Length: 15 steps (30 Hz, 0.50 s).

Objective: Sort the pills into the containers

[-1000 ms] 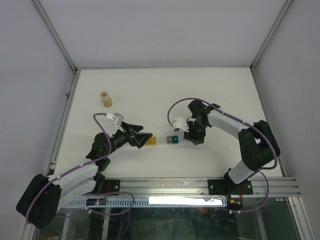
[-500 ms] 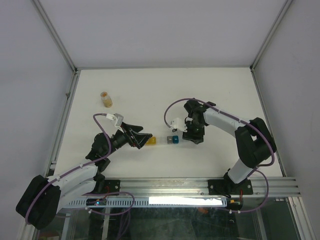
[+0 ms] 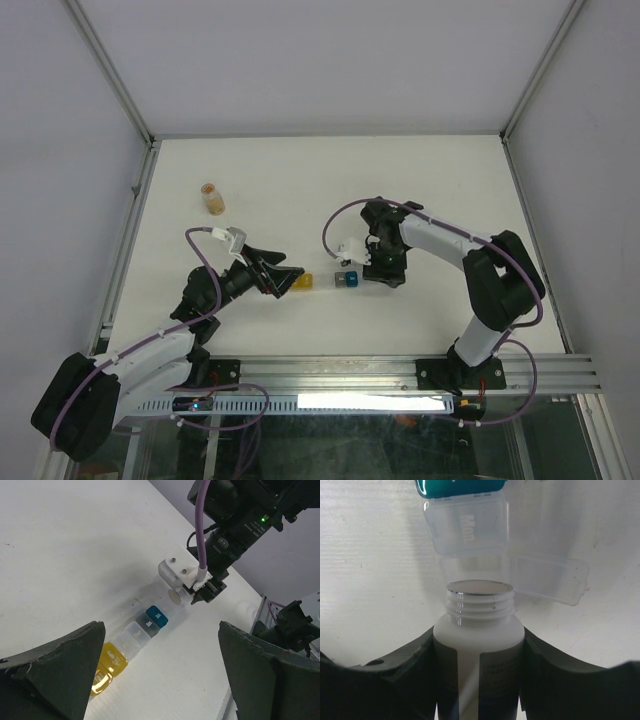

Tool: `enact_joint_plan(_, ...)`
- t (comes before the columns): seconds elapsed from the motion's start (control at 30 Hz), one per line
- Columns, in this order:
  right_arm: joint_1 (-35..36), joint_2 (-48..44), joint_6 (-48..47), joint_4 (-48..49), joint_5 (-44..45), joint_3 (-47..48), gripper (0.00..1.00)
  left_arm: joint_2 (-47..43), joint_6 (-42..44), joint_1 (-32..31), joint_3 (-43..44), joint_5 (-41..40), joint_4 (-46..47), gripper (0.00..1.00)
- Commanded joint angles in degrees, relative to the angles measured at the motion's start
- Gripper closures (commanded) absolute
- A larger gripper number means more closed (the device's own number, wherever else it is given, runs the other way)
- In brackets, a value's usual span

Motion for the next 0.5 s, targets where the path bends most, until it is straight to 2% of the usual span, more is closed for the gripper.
enact_joint_plan(0.0, 0.89, 0.47, 0.67, -1.82, 2.30, 3.43, 0.98, -1.34, 1.34, 0.27, -0.35, -1.58, 1.50, 0.01)
enact_joint_plan(0.47, 2.58, 2.21, 1.20, -3.95, 5.08, 4.97, 0.97, -1.94, 1.55, 0.26, -0.44, -1.78, 1.06, 0.01)
